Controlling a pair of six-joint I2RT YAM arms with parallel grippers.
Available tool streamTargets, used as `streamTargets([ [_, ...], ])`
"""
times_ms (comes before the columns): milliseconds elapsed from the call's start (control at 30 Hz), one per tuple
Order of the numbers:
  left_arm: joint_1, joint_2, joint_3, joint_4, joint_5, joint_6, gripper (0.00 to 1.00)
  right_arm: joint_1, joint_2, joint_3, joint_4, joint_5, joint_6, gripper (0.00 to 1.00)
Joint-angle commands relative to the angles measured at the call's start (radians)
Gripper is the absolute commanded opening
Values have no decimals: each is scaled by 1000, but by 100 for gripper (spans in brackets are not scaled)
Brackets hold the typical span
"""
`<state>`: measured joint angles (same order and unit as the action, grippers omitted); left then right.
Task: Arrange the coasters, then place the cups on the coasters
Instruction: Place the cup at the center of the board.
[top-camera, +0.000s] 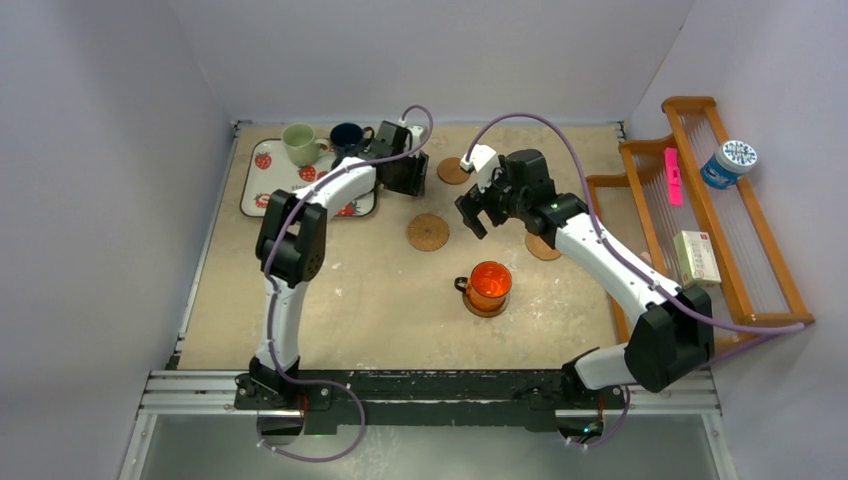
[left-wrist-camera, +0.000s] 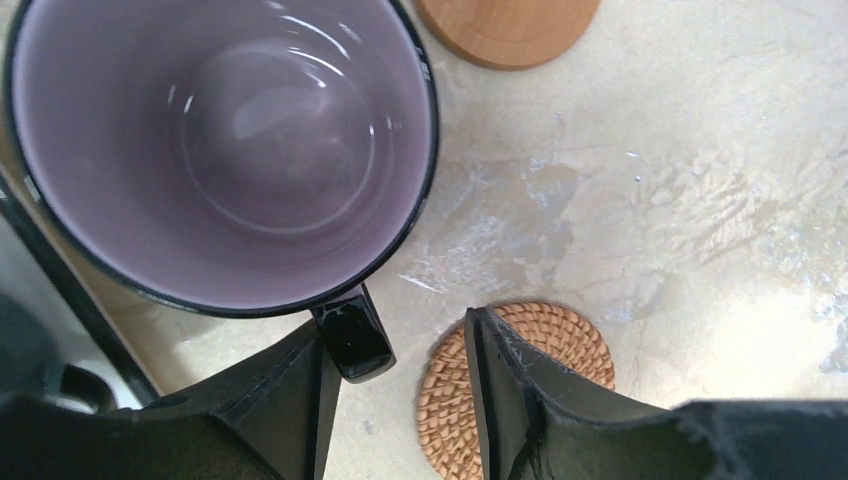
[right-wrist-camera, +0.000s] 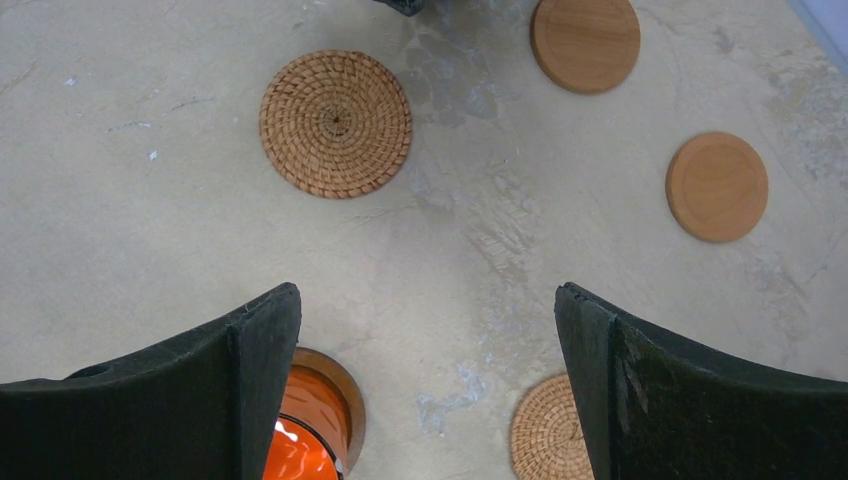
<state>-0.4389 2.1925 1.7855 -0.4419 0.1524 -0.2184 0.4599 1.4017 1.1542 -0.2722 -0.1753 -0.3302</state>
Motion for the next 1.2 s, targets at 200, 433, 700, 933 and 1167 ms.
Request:
streamTargets([
  [200,-34,-79,45,-13,39,-2,56,-14,37,44,47,18,11,99],
  [433,-34,-204,28,-19,-31,76,84,-35,110,137,69,34,61,99],
  [700,-2,-460,-139,106,-265,128,100,-35,287,338,12,65,120,99],
  [933,112,-654,-350,237,-333,156,100,-33,432,476,-23,98,175,99],
  [1167,302,-791,-568,360,-406,213,100,-22,515,543,-27,94,221,99],
])
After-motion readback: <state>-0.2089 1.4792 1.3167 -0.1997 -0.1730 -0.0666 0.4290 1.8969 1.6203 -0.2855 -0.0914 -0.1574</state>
